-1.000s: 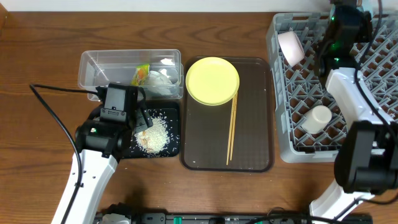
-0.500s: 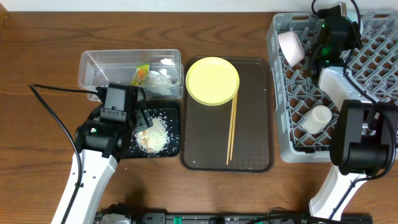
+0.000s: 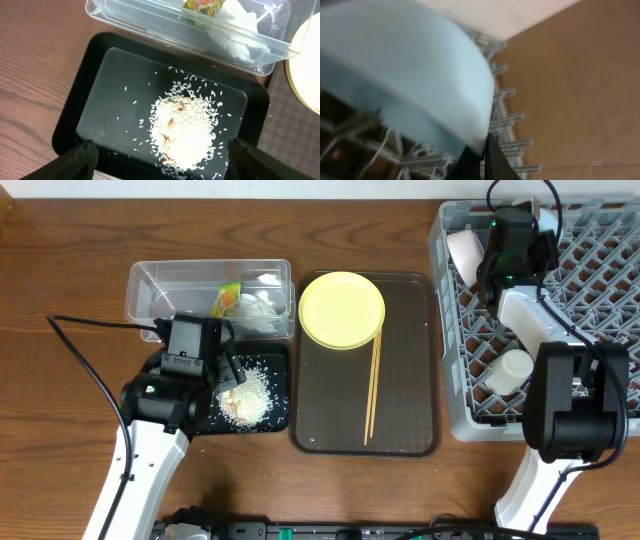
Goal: Sort waste into correct bins and load items into the dishwasher rack
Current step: 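Set the blue bowl in the rack's back row and release it, then move the right gripper to the chopsticks and pinch one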
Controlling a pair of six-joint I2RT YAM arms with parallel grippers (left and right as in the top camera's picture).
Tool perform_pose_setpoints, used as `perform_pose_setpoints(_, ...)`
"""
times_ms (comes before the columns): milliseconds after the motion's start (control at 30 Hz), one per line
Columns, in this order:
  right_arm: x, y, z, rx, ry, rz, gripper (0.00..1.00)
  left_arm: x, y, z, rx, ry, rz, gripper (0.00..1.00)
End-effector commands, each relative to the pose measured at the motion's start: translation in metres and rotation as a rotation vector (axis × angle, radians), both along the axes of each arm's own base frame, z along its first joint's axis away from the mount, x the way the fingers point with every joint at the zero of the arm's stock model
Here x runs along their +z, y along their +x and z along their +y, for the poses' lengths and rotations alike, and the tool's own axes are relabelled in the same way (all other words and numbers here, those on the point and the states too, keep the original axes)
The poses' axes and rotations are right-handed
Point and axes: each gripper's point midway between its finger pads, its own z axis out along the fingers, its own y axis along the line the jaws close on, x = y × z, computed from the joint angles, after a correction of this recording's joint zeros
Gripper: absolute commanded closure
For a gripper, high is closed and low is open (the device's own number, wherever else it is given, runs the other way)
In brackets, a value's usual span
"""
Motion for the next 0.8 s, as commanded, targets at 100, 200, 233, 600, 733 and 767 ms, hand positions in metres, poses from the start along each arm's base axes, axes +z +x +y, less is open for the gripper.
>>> perform_pose_setpoints(100,0.026,-0.003,0.032,0.102,0.315,-0.129,0.71,0.002,0.001,0.005,0.023,0.011,-0.009,0.14)
perform_pose_setpoints(200,0.046,-0.011,0.048,0.183,0.381,-0.123,0.58,0.002,0.001,0.005,0.023,0.011,-0.009,0.14)
perform_pose_setpoints(233,0.053,-0.016,0.054,0.209,0.402,-0.113,0.55,0.002,0.001,0.005,0.023,0.011,-0.009,0.14)
perform_pose_setpoints(600,0.061,-0.107,0.214,0.487,1.041,0.144,0.57,0.002,0.001,0.005,0.023,0.011,-0.009,0.14)
perform_pose_setpoints(733,0.030,-0.147,0.252,0.392,1.155,0.319,0.60,0.002,0.001,0.005,0.023,0.011,-0.009,0.14)
perform_pose_setpoints(767,0.020,-0.157,0.261,0.376,1.160,0.367,0.60,0.002,0.001,0.005,0.023,0.011,-0.009,0.14)
